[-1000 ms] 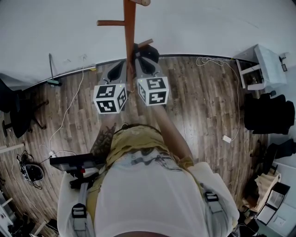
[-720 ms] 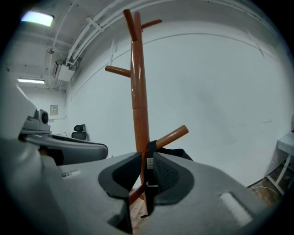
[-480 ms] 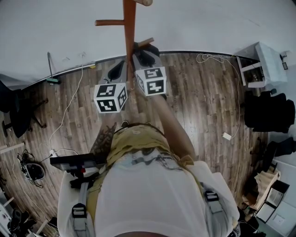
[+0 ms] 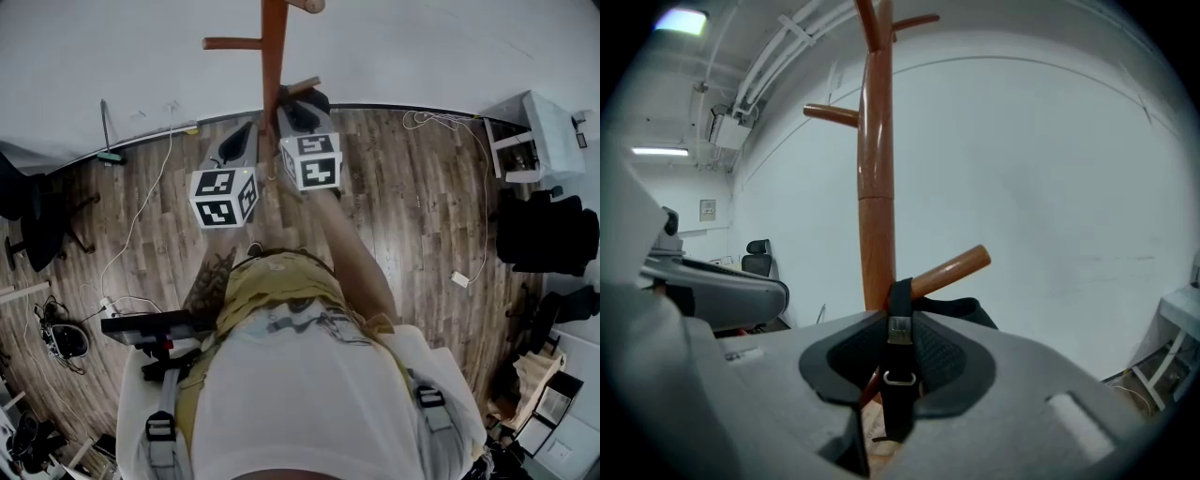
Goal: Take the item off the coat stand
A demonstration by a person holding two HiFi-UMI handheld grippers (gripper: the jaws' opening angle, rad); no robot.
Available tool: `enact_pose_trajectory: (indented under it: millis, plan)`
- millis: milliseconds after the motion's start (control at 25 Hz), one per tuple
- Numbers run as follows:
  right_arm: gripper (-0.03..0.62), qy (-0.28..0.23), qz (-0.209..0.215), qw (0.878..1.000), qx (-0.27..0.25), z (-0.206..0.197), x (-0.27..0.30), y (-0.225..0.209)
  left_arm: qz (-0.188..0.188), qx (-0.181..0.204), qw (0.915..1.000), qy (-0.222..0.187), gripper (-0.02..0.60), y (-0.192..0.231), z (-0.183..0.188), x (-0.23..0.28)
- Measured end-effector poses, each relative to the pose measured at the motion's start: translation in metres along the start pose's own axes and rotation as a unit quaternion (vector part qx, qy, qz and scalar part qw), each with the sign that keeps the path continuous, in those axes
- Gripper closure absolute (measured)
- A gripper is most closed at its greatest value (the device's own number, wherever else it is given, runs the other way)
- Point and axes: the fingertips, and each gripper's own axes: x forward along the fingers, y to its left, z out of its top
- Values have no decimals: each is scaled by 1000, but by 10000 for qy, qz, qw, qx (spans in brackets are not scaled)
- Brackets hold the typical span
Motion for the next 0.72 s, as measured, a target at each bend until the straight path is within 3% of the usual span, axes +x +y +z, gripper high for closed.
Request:
enact_pose_trajectory:
  millis: [720]
  plan:
    - [510,-903,-998,9903,356,50,-40,-65,-62,40,9999,-117,580,-3,3,-4]
